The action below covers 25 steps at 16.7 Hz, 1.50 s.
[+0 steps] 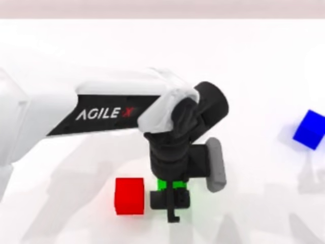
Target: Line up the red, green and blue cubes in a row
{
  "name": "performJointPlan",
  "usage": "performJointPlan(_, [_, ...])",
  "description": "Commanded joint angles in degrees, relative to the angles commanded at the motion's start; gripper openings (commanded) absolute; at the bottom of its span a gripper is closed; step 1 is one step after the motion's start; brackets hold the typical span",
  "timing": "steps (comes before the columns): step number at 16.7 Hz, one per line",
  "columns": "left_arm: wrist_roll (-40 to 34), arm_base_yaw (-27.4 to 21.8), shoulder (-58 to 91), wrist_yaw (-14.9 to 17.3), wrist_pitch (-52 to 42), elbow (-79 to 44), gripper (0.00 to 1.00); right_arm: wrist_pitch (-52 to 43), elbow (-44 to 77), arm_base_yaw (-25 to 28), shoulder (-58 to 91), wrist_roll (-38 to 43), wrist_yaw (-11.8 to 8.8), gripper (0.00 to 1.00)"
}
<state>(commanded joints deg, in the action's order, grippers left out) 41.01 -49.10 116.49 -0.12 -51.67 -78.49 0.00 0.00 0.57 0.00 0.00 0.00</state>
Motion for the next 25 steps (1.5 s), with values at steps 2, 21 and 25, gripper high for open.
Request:
performJointPlan(2, [0.00,0.00,0.00,0.00,0.00,0.00,0.68,0.00,0.00,0.00,0.00,0.00,0.00,1.00])
performJointPlan(21, [-0.17,0.73,-2.53,0.01,-9.12,-6.16,1.00,0.00,0.00,0.00,0.00,0.00,0.00,1.00])
performJointPlan(25, [-0.21,1.10,-4.59,-0.03,-14.56,-10.00,1.00,0.00,0.00,0.00,0.00,0.00,0.00,1.00])
